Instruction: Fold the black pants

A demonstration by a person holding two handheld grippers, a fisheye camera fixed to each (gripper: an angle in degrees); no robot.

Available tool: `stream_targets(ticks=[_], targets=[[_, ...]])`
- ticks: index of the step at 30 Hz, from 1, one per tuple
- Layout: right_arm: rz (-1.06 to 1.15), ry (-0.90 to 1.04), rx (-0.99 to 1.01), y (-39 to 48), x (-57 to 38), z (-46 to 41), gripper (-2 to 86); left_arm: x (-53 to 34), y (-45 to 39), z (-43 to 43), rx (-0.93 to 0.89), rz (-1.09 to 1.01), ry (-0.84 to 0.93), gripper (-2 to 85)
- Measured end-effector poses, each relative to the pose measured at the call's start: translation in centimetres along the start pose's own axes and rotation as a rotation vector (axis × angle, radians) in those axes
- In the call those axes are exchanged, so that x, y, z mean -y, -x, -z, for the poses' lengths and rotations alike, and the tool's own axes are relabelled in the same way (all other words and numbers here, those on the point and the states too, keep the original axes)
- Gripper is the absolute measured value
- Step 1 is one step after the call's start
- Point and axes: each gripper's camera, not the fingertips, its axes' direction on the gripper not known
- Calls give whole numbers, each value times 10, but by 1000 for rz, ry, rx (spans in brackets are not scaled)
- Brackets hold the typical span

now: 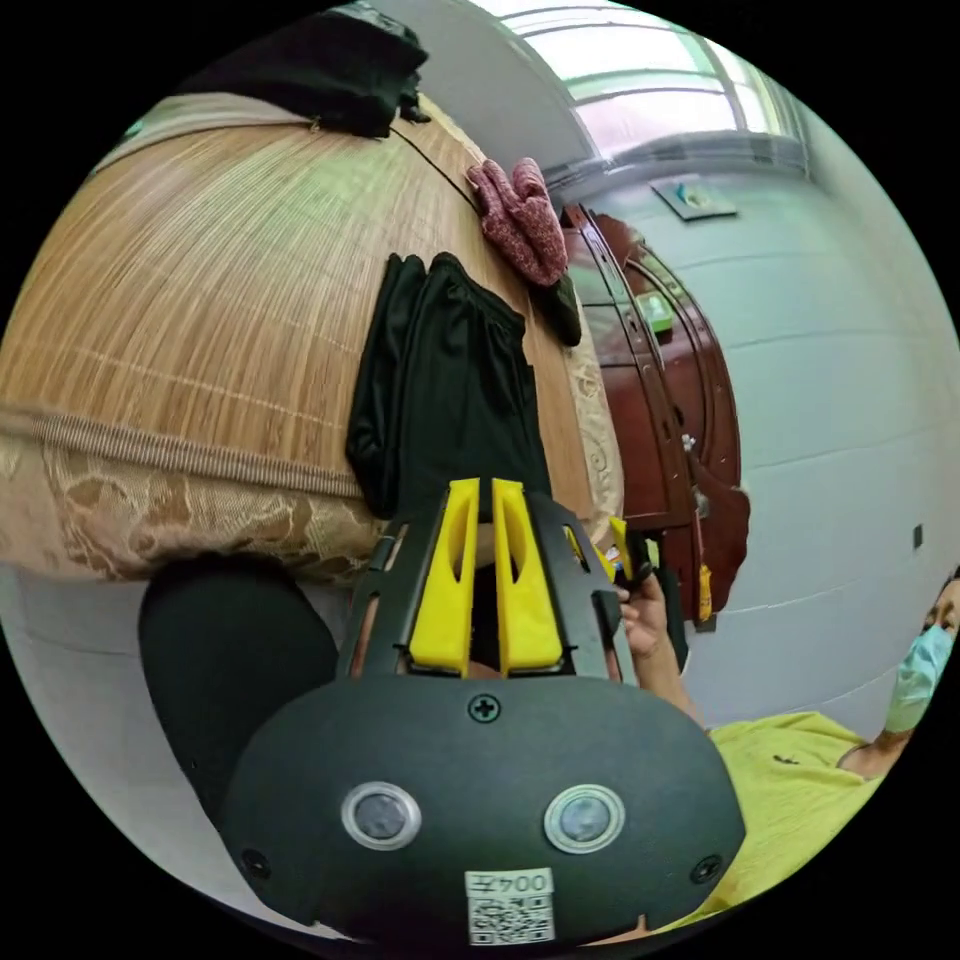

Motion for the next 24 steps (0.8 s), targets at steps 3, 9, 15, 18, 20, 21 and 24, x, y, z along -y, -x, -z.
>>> stream_targets(ticks=[3, 9, 15, 18, 20, 21, 24], targets=[[-78, 21, -57, -5, 5, -7, 37, 3, 18, 22, 4, 83, -23, 8], [-52, 12, -123, -4, 11, -10, -4, 19, 48, 62, -78, 119, -55, 3], [-96, 38, -135, -24, 9, -21, 35, 31, 84, 81, -193, 198, -32, 3], [-144, 22, -101, -42, 7, -26, 100, 36, 96, 85, -215, 208, -6, 4], [-160, 32, -99, -51, 7, -33, 110, 38, 107, 88, -236, 235, -4, 8], [-162, 41, -110, -55, 8, -39, 111, 39, 110, 89, -238, 241, -3, 8], [-159, 40, -106, -62, 9, -55, 113, 47, 123, 92, -248, 272, -4, 18]])
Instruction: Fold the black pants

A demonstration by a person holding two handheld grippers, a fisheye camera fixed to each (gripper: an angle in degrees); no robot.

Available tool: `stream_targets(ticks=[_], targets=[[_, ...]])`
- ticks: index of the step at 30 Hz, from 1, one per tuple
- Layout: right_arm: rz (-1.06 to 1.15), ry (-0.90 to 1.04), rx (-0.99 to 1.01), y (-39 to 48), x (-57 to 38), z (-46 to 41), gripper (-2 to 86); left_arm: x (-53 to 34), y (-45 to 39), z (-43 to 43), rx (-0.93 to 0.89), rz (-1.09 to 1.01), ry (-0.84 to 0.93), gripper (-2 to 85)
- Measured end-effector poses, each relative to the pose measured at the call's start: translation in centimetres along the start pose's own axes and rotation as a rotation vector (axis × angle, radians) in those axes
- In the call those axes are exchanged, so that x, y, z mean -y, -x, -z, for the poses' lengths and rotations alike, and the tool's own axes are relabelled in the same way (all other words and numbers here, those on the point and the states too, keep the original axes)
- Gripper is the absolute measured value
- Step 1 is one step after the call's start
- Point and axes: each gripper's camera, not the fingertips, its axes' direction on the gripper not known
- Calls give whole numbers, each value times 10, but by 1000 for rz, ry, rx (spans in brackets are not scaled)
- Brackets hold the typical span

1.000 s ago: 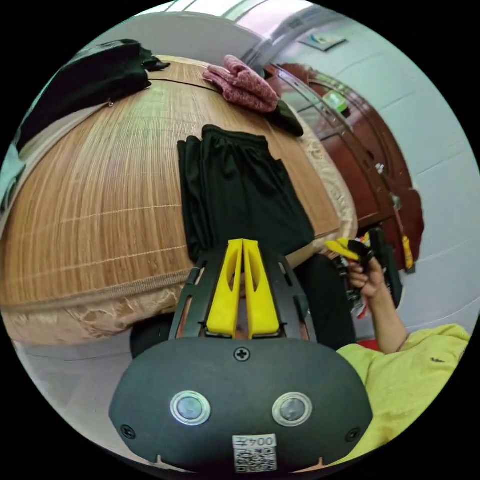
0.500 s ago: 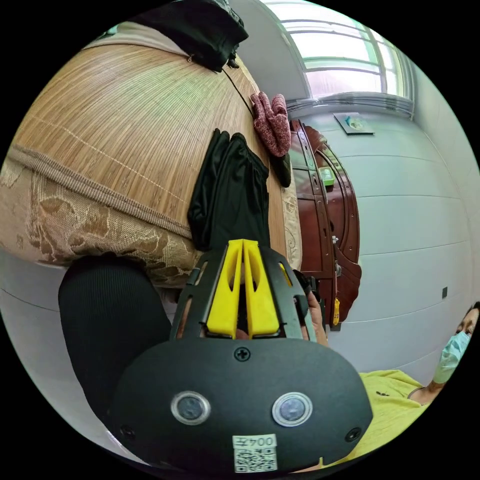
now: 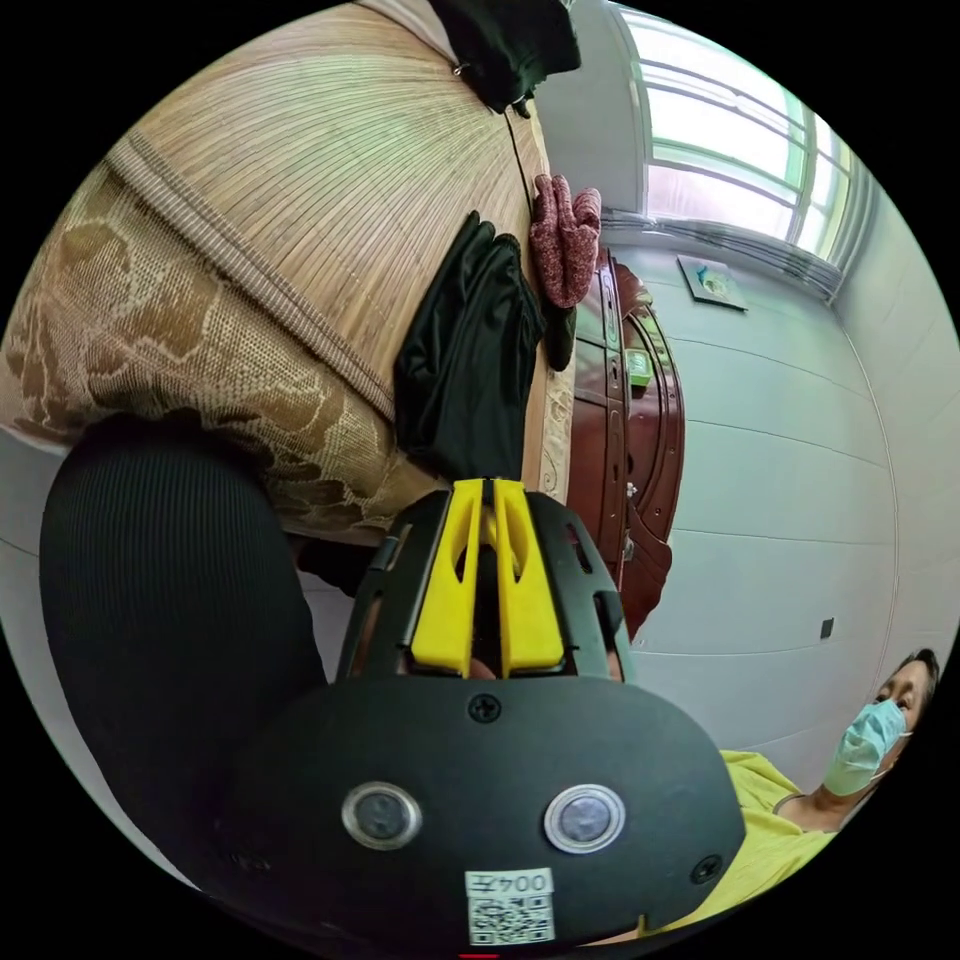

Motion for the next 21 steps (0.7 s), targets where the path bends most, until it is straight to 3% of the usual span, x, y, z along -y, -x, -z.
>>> stream_targets(ticks=[21], targets=[[1, 8, -48, 12, -22, -138, 36, 32, 57, -54, -48, 52, 71, 80]])
